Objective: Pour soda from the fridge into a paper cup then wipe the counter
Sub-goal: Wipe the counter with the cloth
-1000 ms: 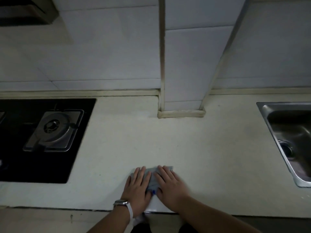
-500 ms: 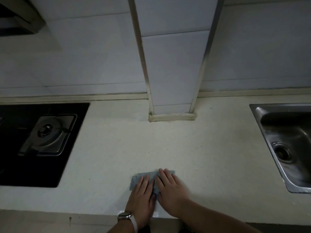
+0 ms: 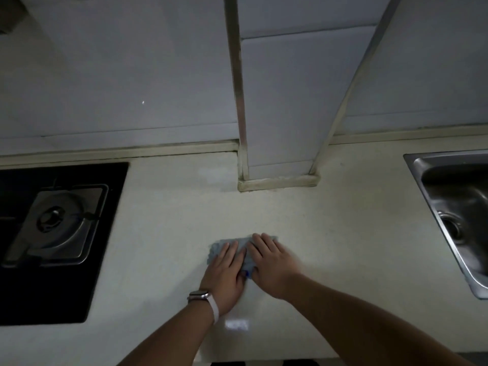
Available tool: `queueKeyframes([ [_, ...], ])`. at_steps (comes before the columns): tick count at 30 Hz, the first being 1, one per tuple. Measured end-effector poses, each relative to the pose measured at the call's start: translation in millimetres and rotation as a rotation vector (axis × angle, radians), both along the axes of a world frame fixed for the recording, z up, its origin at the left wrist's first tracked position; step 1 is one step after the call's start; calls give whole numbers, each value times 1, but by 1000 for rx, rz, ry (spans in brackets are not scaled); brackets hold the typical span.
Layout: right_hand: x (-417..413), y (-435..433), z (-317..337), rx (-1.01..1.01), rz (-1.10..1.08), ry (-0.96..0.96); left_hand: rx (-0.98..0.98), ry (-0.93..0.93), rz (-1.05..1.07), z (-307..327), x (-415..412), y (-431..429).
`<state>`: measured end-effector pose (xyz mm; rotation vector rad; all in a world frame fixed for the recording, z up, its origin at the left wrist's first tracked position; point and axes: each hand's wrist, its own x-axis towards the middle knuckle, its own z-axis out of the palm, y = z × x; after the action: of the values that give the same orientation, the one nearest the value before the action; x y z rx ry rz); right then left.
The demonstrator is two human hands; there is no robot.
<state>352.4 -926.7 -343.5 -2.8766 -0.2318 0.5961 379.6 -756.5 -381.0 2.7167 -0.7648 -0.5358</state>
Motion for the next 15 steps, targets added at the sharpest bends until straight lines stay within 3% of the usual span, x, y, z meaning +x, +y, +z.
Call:
queueKeyframes([
  [15, 104, -21, -14, -17, -14, -85, 36, 2, -15, 0, 112, -27],
])
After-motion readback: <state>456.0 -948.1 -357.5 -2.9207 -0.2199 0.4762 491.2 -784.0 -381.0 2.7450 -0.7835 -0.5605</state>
